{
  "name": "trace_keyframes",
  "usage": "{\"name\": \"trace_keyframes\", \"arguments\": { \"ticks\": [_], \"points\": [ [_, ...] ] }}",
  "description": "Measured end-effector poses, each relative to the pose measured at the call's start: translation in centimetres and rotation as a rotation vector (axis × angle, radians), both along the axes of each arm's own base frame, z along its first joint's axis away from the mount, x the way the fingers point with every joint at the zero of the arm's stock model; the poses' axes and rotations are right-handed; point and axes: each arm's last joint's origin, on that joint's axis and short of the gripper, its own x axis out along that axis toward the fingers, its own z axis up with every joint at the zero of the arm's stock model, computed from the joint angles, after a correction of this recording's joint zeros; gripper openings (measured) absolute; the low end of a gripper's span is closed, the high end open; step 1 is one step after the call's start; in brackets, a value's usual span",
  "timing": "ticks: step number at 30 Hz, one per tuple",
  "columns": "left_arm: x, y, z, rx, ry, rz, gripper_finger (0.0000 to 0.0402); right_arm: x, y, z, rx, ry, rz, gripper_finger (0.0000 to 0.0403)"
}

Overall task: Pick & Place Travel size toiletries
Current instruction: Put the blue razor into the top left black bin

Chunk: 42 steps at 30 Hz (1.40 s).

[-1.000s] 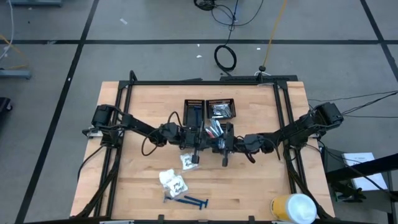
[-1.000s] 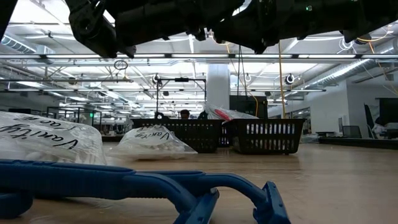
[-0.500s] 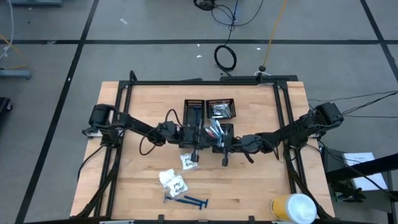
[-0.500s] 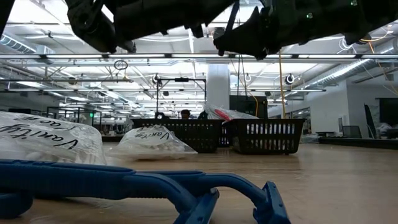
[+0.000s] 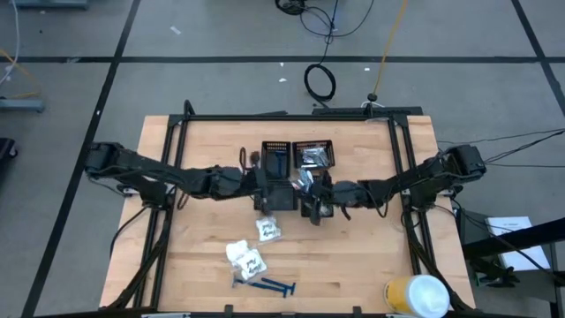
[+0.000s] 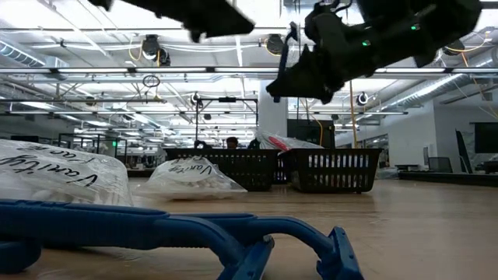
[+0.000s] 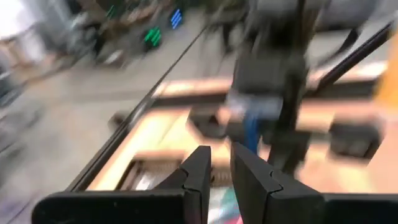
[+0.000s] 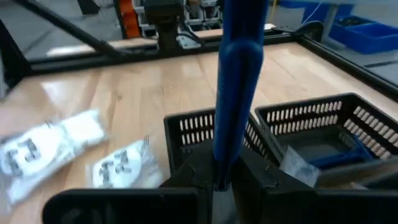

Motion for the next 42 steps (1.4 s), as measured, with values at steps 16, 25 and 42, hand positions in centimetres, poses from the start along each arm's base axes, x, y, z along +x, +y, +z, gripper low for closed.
{"name": "trace_keyframes", "arguments": {
  "ticks": [16, 25, 42],
  "points": [
    [-4.4, 1.8, -3.2, -0.044, 0.419, 0.503, 0.0063, 7.0, -8.7, 0.1, 0.077, 0.185, 0.015, 0.0023],
    [-4.6, 2.1, -3.3, -0.033, 0.442, 0.511, 0.0063, 7.9, -11.1, -1.7, 0.071, 0.229, -0.105, 0.0058],
    [-4.6, 2.0, -3.4, -0.047, 0.454, 0.503, 0.0063, 7.6, -11.0, -0.6, 0.088, 0.207, -0.106, 0.0204]
  ]
}}
